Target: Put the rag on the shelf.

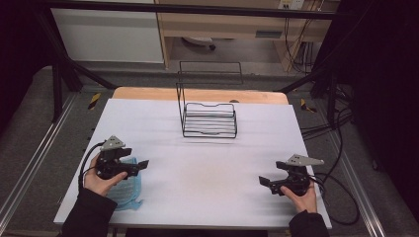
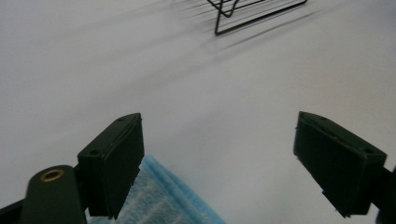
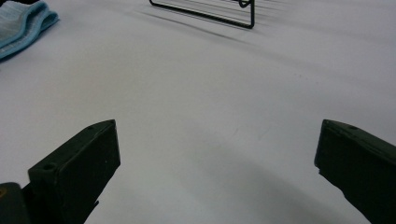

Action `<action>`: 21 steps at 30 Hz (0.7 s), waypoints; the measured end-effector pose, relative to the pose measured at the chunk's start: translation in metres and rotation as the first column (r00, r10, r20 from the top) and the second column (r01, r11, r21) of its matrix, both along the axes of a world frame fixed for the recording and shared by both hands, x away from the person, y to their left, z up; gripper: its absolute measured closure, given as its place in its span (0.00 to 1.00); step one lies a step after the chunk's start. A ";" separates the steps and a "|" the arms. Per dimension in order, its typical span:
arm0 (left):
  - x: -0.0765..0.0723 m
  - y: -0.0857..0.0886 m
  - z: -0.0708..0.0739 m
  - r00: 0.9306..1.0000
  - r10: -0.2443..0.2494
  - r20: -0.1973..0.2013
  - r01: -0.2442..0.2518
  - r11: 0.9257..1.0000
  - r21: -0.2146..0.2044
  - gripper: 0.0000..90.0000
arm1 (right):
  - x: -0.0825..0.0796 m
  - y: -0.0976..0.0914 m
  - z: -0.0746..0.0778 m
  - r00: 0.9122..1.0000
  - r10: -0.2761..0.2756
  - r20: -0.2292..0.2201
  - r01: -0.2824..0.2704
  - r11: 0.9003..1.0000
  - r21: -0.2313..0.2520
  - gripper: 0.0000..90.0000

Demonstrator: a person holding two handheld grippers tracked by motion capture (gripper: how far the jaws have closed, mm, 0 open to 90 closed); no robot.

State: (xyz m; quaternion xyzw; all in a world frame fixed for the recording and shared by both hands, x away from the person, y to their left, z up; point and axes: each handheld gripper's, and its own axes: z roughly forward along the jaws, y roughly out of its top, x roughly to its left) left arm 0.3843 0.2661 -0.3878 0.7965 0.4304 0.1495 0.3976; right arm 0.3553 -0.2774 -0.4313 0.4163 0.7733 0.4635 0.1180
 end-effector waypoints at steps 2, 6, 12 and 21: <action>0.006 0.000 0.001 1.000 0.021 -0.009 -0.021 1.000 0.007 0.23 | 0.000 0.000 0.000 1.000 0.002 0.000 -0.002 1.000 -0.002 0.01; 0.015 -0.001 -0.006 0.999 0.045 -0.009 -0.045 0.998 0.041 0.27 | 0.000 0.000 0.000 1.000 0.004 -0.001 -0.004 1.000 -0.003 0.01; 0.023 0.008 -0.024 0.996 0.062 -0.066 -0.057 0.995 0.083 0.37 | 0.001 0.002 -0.002 1.000 0.011 -0.012 -0.011 1.000 -0.013 0.01; 0.023 0.018 -0.041 0.989 0.077 -0.125 -0.058 0.987 0.148 0.49 | 0.001 0.002 -0.002 1.000 0.010 -0.012 -0.010 1.000 -0.018 0.01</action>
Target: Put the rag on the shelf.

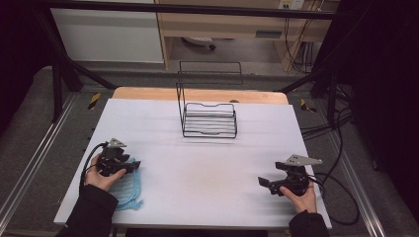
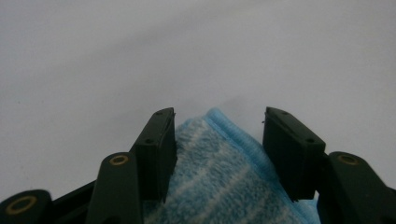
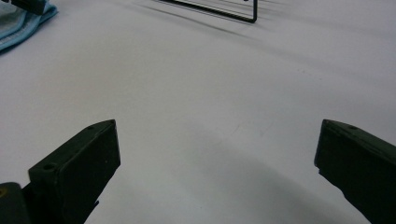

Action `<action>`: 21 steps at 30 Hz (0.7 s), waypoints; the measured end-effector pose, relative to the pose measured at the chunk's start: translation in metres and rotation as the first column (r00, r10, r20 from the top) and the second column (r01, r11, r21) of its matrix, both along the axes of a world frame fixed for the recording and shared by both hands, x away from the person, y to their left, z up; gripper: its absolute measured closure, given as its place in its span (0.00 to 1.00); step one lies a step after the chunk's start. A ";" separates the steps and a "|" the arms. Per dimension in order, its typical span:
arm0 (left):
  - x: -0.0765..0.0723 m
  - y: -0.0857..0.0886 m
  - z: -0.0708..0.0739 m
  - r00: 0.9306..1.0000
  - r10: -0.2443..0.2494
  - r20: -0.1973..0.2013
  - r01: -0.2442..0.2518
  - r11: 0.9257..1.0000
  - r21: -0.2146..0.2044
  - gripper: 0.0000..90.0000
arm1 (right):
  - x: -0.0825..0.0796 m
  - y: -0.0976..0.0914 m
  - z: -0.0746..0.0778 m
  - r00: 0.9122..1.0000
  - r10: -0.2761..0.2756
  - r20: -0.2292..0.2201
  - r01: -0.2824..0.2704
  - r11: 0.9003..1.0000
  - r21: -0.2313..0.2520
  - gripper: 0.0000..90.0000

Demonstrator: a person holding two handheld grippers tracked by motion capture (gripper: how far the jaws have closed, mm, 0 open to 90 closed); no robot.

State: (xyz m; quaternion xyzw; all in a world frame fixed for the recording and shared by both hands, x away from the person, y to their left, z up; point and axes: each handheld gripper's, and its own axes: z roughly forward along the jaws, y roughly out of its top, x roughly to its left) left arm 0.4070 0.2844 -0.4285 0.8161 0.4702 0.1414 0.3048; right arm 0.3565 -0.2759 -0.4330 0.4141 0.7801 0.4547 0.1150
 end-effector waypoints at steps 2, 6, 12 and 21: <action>0.000 0.002 -0.002 1.000 0.002 -0.009 -0.002 1.000 -0.010 0.51 | 0.000 0.000 0.000 1.000 -0.001 -0.001 0.001 1.000 -0.001 0.01; 0.001 0.004 -0.004 1.000 0.001 -0.021 -0.001 1.000 0.001 0.56 | 0.000 0.000 0.000 1.000 0.000 -0.003 0.000 1.000 -0.002 0.01; 0.002 0.003 -0.006 0.999 -0.006 -0.034 0.006 1.000 0.012 0.59 | 0.000 0.000 0.000 1.000 0.001 -0.003 -0.001 1.000 -0.003 0.01; 0.003 -0.002 -0.005 0.999 0.004 -0.033 -0.001 0.997 0.080 0.74 | 0.000 0.000 0.000 1.000 0.000 -0.006 0.000 1.000 -0.005 0.01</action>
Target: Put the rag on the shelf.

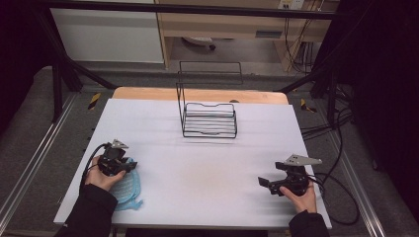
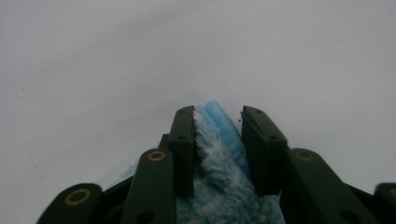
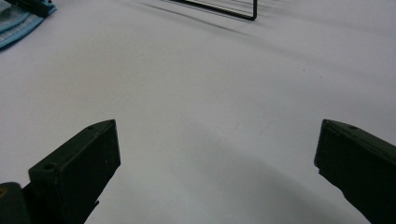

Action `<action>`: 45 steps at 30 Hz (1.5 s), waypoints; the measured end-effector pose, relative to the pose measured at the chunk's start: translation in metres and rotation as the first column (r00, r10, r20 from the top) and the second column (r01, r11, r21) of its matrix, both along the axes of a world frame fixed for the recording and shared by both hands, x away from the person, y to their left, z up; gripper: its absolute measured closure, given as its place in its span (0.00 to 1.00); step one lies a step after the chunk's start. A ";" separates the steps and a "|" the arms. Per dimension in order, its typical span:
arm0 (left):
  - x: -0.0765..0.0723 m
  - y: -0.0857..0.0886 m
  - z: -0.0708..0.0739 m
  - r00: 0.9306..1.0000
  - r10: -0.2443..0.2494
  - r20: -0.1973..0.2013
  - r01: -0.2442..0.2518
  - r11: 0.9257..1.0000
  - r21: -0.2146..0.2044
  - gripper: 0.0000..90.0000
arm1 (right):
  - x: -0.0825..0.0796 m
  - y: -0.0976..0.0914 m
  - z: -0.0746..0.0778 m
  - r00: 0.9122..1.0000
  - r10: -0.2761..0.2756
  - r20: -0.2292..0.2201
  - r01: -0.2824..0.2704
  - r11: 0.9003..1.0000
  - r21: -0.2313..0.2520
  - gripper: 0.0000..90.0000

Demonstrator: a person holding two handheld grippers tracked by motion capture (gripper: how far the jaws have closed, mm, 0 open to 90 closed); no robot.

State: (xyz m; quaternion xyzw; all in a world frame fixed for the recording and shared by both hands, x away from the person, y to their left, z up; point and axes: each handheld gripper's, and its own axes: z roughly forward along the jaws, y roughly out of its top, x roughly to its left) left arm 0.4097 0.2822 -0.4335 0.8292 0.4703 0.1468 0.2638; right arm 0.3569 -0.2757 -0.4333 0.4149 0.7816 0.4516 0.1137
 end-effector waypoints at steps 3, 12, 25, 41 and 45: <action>0.000 -0.001 0.000 1.000 0.000 0.001 0.000 1.000 0.008 0.78 | 0.000 0.000 0.000 1.000 0.001 0.000 -0.001 1.000 0.001 0.01; 0.001 0.003 0.002 1.000 -0.014 -0.008 0.014 1.000 -0.012 0.89 | 0.000 -0.001 0.000 1.000 0.001 -0.005 -0.001 1.000 -0.001 0.01; -0.005 0.013 0.011 0.998 -0.056 0.027 0.058 0.995 -0.087 0.91 | 0.000 -0.001 0.001 1.000 0.000 -0.004 0.000 1.000 0.005 0.01; 0.004 0.008 -0.005 0.999 -0.013 0.031 0.016 0.996 -0.086 0.78 | 0.001 -0.001 0.000 1.000 0.001 -0.010 -0.001 1.000 0.005 0.01; 0.004 0.004 -0.004 0.999 0.011 0.033 -0.009 0.999 -0.054 0.83 | 0.000 -0.001 0.000 1.000 0.001 -0.010 -0.001 1.000 0.006 0.01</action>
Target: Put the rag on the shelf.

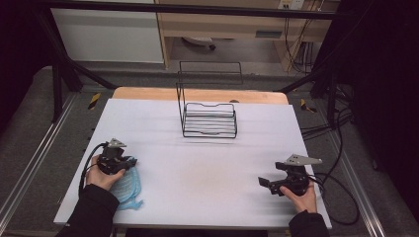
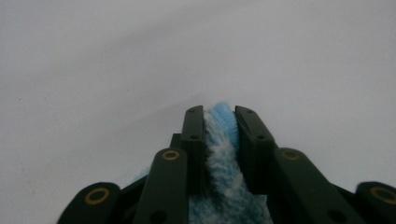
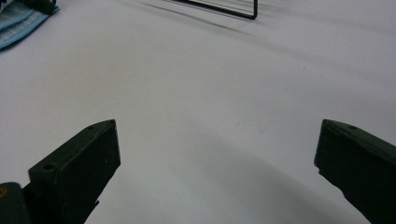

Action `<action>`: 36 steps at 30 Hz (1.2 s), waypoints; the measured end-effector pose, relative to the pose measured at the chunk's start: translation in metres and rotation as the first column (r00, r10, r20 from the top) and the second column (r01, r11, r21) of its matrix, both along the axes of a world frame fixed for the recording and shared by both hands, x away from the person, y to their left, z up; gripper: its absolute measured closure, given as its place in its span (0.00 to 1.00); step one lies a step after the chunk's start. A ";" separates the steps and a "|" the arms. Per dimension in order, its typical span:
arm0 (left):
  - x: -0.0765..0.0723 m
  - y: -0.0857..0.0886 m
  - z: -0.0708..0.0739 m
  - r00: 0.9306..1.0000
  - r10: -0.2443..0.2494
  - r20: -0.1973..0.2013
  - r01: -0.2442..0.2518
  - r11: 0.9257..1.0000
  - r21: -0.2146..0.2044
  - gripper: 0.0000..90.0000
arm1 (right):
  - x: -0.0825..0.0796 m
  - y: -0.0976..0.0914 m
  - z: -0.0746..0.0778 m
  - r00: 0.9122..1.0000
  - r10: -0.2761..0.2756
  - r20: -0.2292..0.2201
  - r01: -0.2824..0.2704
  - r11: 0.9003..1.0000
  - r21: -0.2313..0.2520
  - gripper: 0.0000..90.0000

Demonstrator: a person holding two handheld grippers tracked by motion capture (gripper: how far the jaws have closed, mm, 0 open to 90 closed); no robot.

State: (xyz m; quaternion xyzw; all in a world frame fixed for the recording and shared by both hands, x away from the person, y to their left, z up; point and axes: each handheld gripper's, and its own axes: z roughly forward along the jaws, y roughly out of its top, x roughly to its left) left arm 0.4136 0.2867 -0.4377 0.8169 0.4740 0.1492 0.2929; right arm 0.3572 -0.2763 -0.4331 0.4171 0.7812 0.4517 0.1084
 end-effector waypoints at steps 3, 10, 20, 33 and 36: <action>-0.001 -0.005 0.001 1.000 0.008 0.005 -0.008 0.999 0.044 0.86 | 0.000 -0.001 0.000 1.000 0.001 0.003 -0.001 1.000 0.001 0.01; -0.001 -0.004 0.003 1.000 0.010 0.002 -0.010 0.999 0.035 0.91 | 0.000 0.000 0.000 1.000 0.000 -0.001 0.000 1.000 0.002 0.01; -0.009 0.007 0.014 0.999 -0.026 0.043 0.029 0.996 -0.085 0.92 | 0.000 0.000 0.000 1.000 0.004 -0.003 -0.004 1.000 0.003 0.01; -0.015 -0.019 0.024 0.987 -0.127 0.096 0.138 0.984 -0.112 0.92 | 0.000 -0.001 0.000 1.000 0.005 -0.004 -0.005 1.000 0.002 0.01; -0.016 -0.027 0.024 0.984 -0.147 0.097 0.158 0.980 -0.121 0.92 | 0.000 0.000 0.000 1.000 0.005 -0.005 -0.005 1.000 0.002 0.01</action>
